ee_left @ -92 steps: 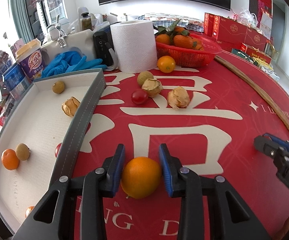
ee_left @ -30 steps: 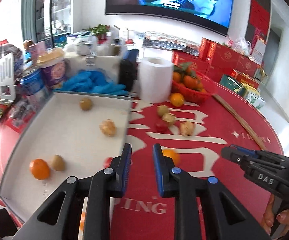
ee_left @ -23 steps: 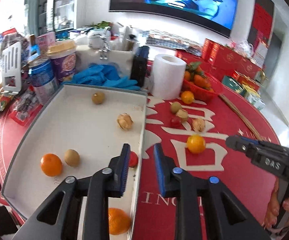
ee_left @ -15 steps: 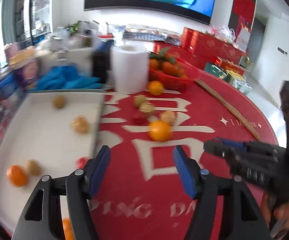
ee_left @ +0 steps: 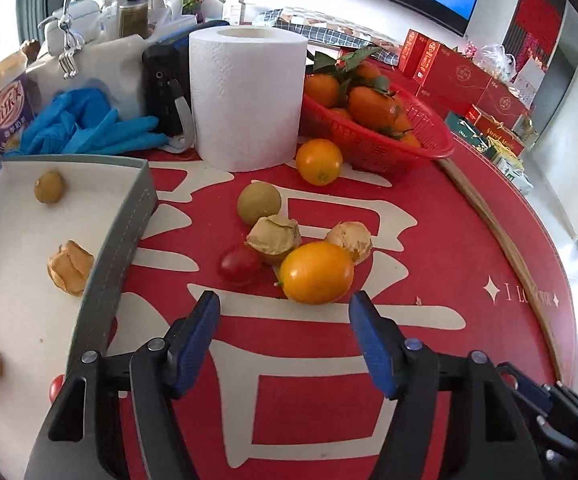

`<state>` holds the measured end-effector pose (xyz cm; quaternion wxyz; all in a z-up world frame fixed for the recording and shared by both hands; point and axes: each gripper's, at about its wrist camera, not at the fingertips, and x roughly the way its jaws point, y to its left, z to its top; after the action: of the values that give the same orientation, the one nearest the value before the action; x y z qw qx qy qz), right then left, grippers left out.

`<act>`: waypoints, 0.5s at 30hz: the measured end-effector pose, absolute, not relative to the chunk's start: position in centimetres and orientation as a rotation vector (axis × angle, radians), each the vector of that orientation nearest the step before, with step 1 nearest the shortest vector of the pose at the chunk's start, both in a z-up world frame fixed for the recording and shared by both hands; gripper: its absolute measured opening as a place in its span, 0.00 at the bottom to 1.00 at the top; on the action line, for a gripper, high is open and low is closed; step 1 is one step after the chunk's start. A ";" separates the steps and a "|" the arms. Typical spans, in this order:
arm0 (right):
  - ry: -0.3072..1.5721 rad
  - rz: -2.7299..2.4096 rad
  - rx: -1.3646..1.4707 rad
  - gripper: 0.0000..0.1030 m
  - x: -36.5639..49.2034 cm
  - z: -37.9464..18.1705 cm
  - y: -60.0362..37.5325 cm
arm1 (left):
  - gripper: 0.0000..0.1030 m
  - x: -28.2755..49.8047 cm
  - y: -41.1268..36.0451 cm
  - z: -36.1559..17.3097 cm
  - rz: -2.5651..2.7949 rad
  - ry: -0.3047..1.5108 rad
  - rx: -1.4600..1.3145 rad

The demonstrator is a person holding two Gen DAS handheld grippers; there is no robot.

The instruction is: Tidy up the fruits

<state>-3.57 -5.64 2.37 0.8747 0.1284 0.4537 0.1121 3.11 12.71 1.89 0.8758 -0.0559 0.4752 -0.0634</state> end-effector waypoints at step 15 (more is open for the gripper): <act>0.942 0.272 0.267 0.22 -3.2 2.4 -5.3 | 0.37 2.6 12.6 2.3 -0.074 0.978 -0.096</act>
<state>-3.20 -5.28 2.36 0.8736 0.1280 0.4512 0.1301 2.59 12.59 2.28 0.8811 -0.0462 0.4693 -0.0356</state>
